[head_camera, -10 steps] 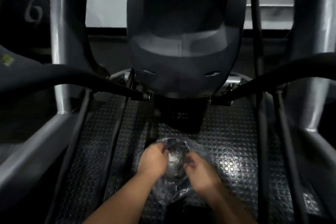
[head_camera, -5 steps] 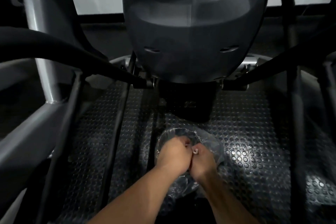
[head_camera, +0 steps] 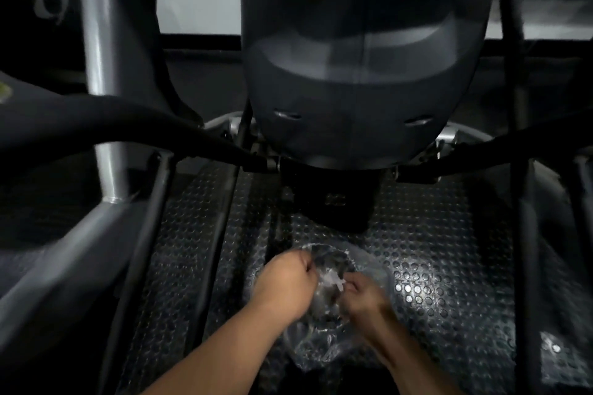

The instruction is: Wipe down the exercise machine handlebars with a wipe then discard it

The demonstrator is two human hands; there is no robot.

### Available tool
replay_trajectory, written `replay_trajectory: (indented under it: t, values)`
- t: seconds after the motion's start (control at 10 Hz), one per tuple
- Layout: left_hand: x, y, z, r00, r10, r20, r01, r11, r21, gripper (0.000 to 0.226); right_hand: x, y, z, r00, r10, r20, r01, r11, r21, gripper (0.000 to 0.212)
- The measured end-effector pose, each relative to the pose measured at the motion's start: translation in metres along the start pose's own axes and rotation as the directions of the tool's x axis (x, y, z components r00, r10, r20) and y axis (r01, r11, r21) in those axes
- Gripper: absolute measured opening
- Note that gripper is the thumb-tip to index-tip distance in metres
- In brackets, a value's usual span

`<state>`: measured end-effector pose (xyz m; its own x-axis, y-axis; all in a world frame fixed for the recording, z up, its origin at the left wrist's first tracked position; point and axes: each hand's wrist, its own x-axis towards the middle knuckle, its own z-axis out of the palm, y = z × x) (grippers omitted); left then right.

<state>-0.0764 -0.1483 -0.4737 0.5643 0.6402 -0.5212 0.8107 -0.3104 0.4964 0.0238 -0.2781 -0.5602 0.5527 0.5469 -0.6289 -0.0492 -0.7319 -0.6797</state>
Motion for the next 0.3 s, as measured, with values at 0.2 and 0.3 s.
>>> replay_trajectory:
  t: [0.2, 0.3]
  values:
    - [-0.042, 0.065, -0.051, 0.983, 0.140, -0.120, -0.137, 0.990, 0.033, 0.020, -0.051, -0.087, -0.049, 0.985, -0.147, -0.088, 0.151, 0.988, 0.044, 0.031]
    - [-0.077, 0.100, -0.085, 0.946, 0.244, -0.214, -0.258, 0.965, -0.043, 0.016, -0.093, -0.131, -0.080, 0.952, -0.258, -0.163, 0.271, 0.960, 0.069, 0.031]
